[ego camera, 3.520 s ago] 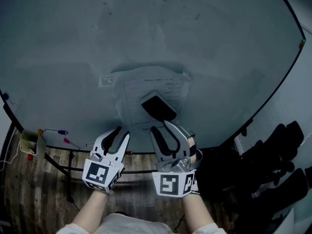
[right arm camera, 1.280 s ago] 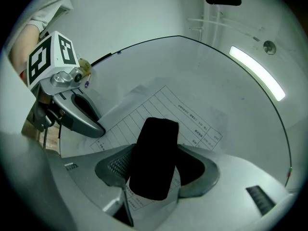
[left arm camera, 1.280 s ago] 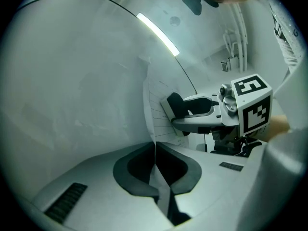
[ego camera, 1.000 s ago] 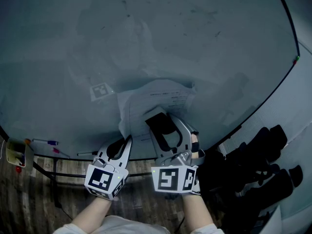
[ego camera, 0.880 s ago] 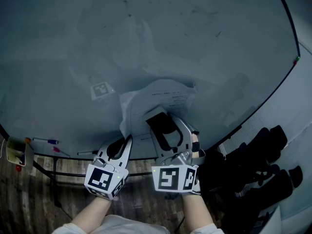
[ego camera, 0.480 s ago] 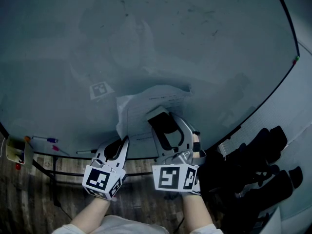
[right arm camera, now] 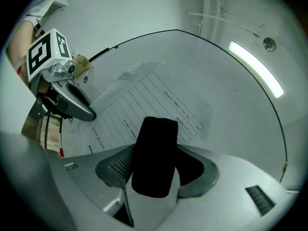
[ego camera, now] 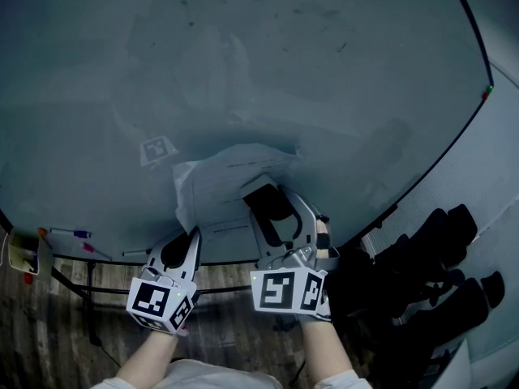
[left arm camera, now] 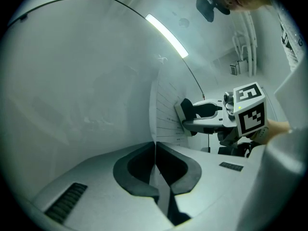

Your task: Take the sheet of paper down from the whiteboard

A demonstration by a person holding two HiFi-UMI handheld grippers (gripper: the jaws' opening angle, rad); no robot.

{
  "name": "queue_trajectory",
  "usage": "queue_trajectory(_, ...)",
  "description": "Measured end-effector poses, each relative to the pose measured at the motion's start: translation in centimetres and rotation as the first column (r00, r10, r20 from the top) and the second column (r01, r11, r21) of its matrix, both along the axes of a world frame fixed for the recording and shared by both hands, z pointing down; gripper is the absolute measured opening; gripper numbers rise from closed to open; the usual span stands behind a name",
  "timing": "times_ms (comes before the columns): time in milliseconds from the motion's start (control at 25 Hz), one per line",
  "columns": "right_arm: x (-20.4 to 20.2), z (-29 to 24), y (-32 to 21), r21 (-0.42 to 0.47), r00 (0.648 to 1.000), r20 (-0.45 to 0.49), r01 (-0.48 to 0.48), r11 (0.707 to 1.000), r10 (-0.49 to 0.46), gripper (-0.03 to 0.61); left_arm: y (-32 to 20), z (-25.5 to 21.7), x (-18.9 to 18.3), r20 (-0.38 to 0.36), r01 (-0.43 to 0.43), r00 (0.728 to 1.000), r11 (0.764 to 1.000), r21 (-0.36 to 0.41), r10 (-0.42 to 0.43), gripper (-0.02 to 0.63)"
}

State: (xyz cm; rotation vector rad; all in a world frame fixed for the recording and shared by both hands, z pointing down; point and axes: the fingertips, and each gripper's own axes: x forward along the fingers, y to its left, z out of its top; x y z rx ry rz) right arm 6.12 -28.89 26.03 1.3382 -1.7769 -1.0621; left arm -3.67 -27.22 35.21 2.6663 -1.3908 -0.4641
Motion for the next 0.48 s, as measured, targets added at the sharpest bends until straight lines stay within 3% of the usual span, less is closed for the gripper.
queue_trajectory(480, 1.8, 0.0, -0.4, -0.012, 0.999, 0.009, -0.033, 0.999, 0.033, 0.261, 0.0, 0.3, -0.6, 0.005, 0.042, 0.999, 0.999, -0.015, -0.042, 0.015)
